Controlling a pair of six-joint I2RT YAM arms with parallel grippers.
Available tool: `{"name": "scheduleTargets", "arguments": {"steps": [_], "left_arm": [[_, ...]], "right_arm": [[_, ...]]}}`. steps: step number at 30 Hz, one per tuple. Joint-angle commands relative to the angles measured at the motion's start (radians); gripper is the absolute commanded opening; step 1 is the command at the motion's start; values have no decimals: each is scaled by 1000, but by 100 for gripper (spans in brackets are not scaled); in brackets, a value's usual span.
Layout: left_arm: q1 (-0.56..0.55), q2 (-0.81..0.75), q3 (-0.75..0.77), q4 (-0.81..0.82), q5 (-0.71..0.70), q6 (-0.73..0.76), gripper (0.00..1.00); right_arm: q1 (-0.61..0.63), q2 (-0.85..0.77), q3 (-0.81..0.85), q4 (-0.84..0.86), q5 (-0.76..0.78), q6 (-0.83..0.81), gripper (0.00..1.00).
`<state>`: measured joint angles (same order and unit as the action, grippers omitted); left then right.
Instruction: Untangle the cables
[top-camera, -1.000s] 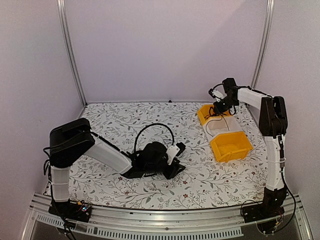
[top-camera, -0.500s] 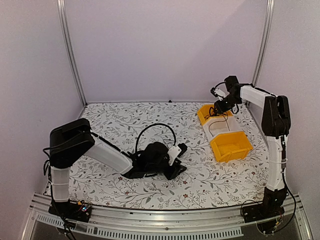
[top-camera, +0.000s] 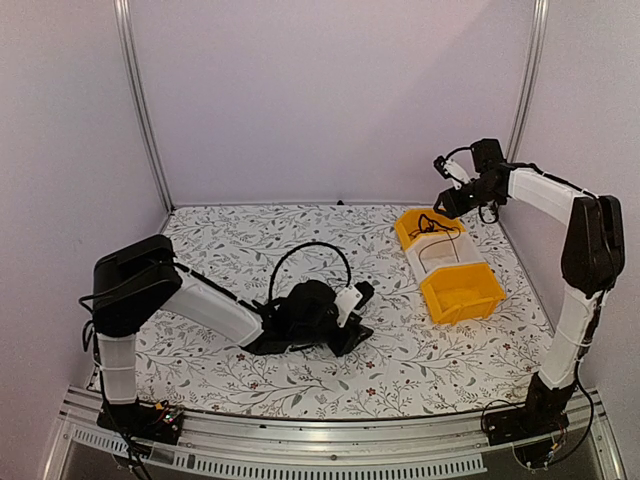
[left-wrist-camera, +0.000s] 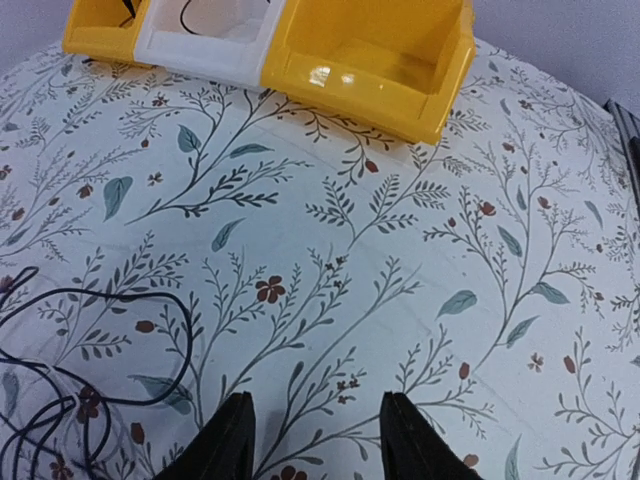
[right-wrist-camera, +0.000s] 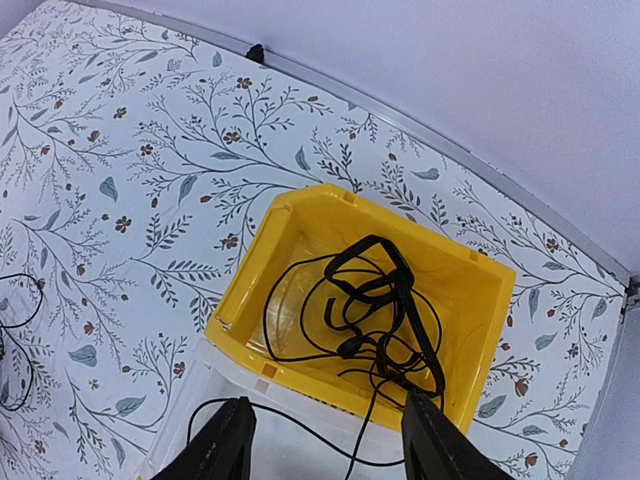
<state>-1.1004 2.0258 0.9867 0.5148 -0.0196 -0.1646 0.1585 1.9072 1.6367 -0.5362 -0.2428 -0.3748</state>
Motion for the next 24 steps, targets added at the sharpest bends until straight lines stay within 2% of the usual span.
{"name": "scheduleTargets", "arguments": {"steps": [1, 4, 8, 11, 13, 16, 18, 24], "left_arm": [[-13, -80, 47, -31, -50, 34, 43], [-13, -109, 62, -47, -70, 44, 43], [-12, -126, 62, -33, -72, 47, 44], [-12, -125, 65, -36, -57, 47, 44], [-13, -124, 69, -41, -50, 48, 44], [-13, -123, 65, -40, -47, 43, 43], [-12, -118, 63, -33, -48, 37, 44], [-12, -110, 51, -9, -40, 14, 44]], "right_arm": [[-4, 14, -27, 12, -31, -21, 51], [0, -50, -120, 30, -101, -87, 47], [25, -158, -301, 128, -59, -228, 42], [62, -195, -401, 203, 45, -322, 42], [89, -183, -445, 239, 179, -359, 45], [110, -142, -493, 308, 302, -411, 46], [116, -129, -510, 333, 331, -431, 46], [120, -144, -477, 306, 259, -394, 43]]}}
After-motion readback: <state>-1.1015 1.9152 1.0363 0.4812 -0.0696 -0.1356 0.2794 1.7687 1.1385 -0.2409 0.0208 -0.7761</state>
